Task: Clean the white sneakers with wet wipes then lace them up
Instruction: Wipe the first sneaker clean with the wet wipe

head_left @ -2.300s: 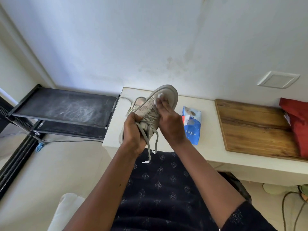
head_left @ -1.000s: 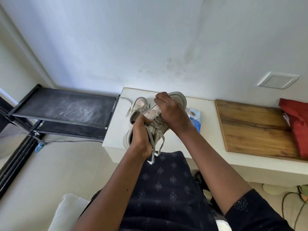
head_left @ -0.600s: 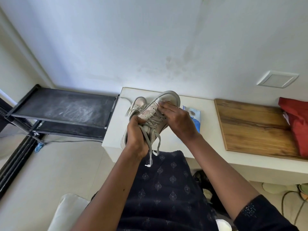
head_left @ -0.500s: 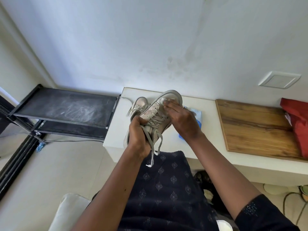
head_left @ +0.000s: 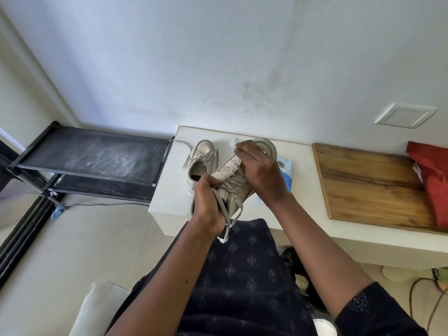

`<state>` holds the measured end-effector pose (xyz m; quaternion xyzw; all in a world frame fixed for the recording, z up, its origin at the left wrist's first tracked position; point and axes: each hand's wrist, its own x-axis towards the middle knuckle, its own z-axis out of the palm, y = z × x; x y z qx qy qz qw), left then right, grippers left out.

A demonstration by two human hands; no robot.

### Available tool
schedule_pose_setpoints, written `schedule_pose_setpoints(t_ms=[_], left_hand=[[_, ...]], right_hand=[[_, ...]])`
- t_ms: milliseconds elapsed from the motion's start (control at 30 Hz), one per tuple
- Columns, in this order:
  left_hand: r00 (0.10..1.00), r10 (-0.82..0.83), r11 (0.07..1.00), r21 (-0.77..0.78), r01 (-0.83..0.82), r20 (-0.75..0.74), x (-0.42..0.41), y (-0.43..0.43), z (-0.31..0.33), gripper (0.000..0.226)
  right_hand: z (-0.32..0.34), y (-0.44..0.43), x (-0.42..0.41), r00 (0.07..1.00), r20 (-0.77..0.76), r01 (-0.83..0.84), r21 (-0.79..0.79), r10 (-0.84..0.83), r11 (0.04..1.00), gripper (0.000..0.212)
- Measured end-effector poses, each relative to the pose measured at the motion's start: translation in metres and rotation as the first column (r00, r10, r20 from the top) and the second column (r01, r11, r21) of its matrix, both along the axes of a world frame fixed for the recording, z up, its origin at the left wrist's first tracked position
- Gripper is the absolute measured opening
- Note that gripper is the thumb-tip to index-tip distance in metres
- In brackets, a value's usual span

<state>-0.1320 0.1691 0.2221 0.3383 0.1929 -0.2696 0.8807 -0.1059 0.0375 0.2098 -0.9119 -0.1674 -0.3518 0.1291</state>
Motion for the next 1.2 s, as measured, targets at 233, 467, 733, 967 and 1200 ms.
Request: schedule_pose_setpoints(t_ms=[233, 467, 733, 967, 1200], left_hand=[[0.999, 0.046, 0.998, 0.039, -0.045, -0.013, 0.005, 0.000, 0.004, 0.046], [0.995, 0.087, 0.995, 0.054, -0.084, -0.044, 0.011, 0.004, 0.005, 0.043], [0.996, 0.054, 0.997, 0.054, -0.050, -0.075, 0.010, 0.002, -0.003, 0.053], [0.990, 0.099, 0.993, 0.077, -0.092, -0.098, 0.015, 0.006, -0.013, 0.082], [0.992, 0.093, 0.995, 0.045, -0.089, -0.086, 0.018, 0.006, -0.018, 0.039]], right_hand=[[-0.005, -0.002, 0.000, 0.992, -0.006, 0.126, 0.050, -0.126, 0.991, 0.021], [-0.016, -0.009, -0.007, 0.999, -0.023, 0.039, -0.110, -0.041, 0.993, 0.024], [-0.011, 0.005, 0.012, 0.986, -0.114, 0.128, 0.044, -0.122, 0.991, 0.028], [-0.028, -0.002, -0.006, 0.983, -0.158, 0.077, -0.085, -0.090, 0.993, 0.038], [-0.025, 0.004, 0.015, 0.935, -0.127, 0.344, 0.082, -0.332, 0.935, 0.044]])
